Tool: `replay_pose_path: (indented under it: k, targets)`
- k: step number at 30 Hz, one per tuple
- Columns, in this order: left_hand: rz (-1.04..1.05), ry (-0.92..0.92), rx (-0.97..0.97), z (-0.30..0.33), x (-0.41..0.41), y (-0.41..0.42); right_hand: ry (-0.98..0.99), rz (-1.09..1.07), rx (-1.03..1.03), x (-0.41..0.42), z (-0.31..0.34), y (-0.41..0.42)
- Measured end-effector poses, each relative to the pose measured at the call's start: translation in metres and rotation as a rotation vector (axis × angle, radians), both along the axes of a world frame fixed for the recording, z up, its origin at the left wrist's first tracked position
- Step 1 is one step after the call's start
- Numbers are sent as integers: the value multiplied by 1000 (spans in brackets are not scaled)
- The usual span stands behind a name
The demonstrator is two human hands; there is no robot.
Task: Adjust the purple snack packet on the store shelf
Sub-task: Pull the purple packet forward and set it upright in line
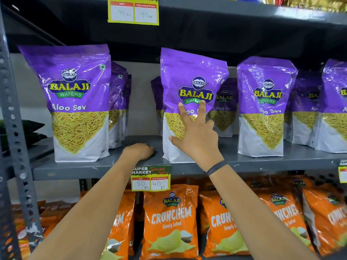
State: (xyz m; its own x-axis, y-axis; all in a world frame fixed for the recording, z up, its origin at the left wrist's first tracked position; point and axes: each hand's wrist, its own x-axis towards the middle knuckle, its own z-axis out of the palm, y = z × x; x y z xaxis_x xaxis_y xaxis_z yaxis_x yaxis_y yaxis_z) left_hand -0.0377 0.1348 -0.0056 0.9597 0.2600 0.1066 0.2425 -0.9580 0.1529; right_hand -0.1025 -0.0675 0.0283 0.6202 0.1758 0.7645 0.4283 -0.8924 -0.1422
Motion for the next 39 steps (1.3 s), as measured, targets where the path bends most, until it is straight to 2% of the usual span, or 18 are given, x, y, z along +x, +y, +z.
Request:
replay_pose_path:
  k: [16,24,27,39]
  targets:
    - [17,24,-1,1,1,-1,-63,44,43,-11,-13,-12]
    - [6,38,4,2,1,-1,-370,156,105,-15,-41,-13]
    - [-3,30,5,1,1,-1,-378,173,46,-9,-53,-9]
    - [-39,27,0,0,3,2,-436,233,100,11,-61,0]
